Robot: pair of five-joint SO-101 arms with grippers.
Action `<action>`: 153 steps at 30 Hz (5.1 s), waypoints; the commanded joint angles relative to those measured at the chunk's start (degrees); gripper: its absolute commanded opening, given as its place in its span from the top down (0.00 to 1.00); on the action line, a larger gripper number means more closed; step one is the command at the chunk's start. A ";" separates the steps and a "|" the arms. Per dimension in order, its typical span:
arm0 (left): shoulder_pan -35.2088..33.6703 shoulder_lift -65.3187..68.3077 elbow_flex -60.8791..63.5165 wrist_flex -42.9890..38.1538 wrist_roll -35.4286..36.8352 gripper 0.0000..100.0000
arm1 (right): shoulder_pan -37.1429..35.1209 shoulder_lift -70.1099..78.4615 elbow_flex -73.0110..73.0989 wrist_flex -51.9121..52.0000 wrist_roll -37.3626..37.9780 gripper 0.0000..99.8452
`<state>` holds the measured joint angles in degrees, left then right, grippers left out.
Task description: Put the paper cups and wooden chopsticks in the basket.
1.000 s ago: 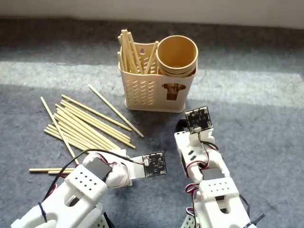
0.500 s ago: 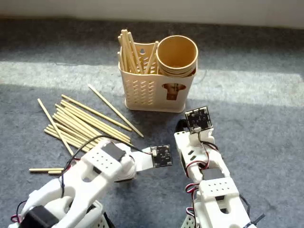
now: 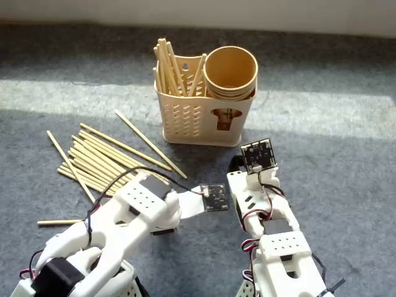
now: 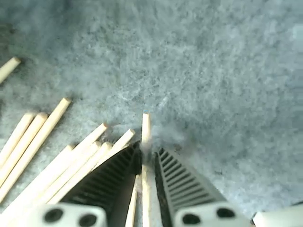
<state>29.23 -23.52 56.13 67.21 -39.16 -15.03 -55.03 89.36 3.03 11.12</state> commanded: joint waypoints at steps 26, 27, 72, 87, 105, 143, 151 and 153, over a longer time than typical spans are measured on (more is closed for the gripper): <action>-7.60 0.57 -70.20 31.12 6.33 0.99 | 0.75 -1.27 -0.75 0.04 0.62 0.98; -7.78 0.57 -71.69 30.33 8.09 0.99 | 0.75 -1.27 -0.75 0.04 0.62 0.98; -13.05 0.57 -49.01 -35.78 37.98 0.97 | 0.57 -0.92 -0.75 0.04 0.70 0.98; -14.99 0.04 -50.86 -18.73 37.71 0.86 | 0.57 -0.84 -0.75 0.04 0.70 0.98; -17.36 -12.97 -53.93 -1.14 37.63 0.96 | 0.57 -0.84 -0.66 0.04 0.70 0.98; -20.62 -36.88 -11.03 17.41 0.70 0.96 | 0.57 -0.84 -0.66 0.04 0.70 0.98; -24.13 -36.79 -0.04 17.23 -7.03 0.96 | 0.84 -0.84 -0.57 0.04 0.70 0.98; -24.13 -36.79 2.68 16.53 -9.32 0.96 | 0.84 -0.84 -0.57 0.04 0.70 0.98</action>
<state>5.85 -59.91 56.92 84.53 -45.67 -15.03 -55.03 89.36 3.03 11.12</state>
